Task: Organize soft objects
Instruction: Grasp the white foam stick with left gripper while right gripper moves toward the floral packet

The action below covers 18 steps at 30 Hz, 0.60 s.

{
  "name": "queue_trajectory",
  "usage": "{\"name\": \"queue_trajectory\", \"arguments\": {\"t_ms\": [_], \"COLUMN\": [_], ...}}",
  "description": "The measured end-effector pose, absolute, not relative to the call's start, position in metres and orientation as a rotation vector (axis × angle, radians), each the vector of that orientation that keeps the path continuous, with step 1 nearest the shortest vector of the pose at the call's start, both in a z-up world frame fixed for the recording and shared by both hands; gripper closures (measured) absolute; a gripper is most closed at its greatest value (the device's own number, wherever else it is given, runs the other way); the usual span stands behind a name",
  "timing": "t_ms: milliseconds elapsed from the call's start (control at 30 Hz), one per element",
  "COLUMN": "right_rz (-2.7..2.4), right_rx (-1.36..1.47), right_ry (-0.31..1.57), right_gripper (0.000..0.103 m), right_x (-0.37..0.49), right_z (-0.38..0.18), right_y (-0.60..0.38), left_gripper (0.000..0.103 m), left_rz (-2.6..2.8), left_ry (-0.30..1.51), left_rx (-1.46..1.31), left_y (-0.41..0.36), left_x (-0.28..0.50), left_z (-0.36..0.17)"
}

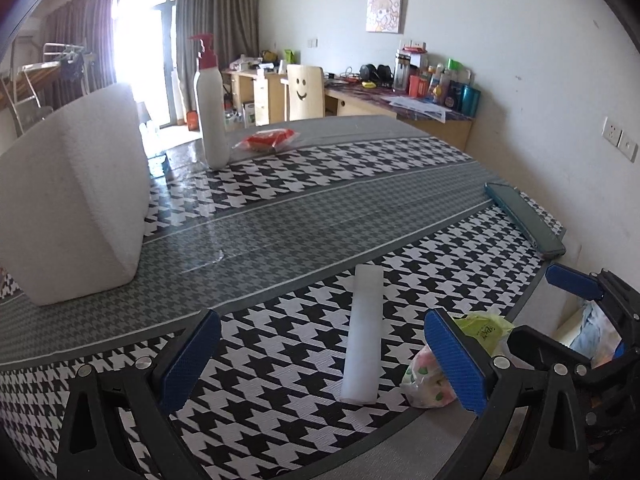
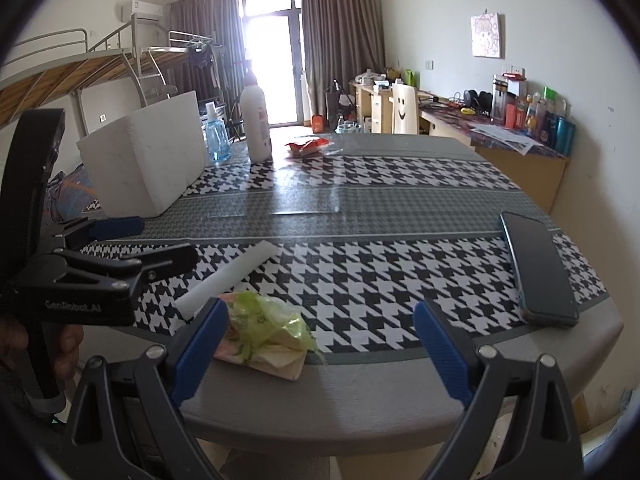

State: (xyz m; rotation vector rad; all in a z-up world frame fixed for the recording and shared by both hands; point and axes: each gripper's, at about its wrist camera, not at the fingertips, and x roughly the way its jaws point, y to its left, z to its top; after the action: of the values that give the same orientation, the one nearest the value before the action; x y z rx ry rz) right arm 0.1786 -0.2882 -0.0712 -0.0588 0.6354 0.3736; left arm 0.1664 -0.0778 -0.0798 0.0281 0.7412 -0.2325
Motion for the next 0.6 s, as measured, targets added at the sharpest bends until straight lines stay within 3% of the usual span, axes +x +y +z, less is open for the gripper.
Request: {"name": "queue_trajectory", "arguments": {"t_ms": [600], "right_rz": [0.376], "right_rx": [-0.046], "right_ry": [0.656], "right_gripper": [0.007], "right_x": [0.179], "right_z": [-0.078], "right_y": [-0.294], "left_gripper": [0.001], "left_rz": [-0.242], "left_ry": [0.793], "left_rx": [0.038], "left_y": [-0.092], "left_x": [0.188], "left_z": [-0.096]}}
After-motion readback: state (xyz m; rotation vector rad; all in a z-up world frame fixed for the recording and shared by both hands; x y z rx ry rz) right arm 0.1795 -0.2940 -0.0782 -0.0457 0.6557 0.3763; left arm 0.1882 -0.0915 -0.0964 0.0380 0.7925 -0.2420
